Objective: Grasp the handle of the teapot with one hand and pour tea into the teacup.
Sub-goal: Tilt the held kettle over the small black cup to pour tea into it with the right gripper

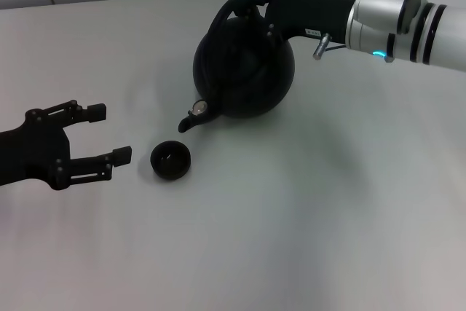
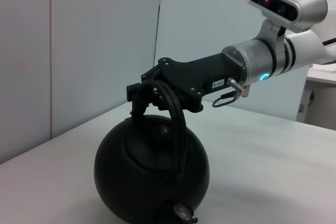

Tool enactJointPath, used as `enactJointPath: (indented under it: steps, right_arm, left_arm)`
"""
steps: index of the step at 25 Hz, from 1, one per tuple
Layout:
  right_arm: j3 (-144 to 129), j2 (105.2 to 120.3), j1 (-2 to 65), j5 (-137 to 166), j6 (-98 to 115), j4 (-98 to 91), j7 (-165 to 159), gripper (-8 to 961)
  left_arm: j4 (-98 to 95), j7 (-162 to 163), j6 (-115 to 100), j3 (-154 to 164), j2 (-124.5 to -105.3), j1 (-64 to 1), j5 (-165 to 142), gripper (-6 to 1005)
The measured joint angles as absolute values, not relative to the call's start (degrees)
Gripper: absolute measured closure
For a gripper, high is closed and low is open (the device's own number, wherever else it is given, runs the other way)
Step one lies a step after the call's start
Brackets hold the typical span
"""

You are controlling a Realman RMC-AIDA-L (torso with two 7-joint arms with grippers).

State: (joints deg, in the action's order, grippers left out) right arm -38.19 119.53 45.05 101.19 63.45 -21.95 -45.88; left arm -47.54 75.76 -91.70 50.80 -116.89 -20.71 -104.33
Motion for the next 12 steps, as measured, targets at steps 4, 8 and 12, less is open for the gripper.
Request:
enactJointPath:
  steps: [4, 8, 12]
  right_arm:
    - [-38.30, 119.53, 45.23, 101.34, 63.45, -22.13, -45.80, 836]
    - [-40.33, 119.53, 45.18, 101.24, 63.46, -23.11, -45.73, 836]
    - [-41.27, 119.53, 45.27, 101.18, 63.54, -23.52, -45.77, 835]
  left_arm:
    - [-47.54, 75.76, -91.59, 50.80, -116.89, -20.90, -104.33, 136]
    - [-47.54, 75.76, -91.37, 50.80, -116.94, -21.08, -104.33, 136]
    - [-47.54, 75.80, -90.86, 50.80, -117.05, -21.16, -104.33, 136]
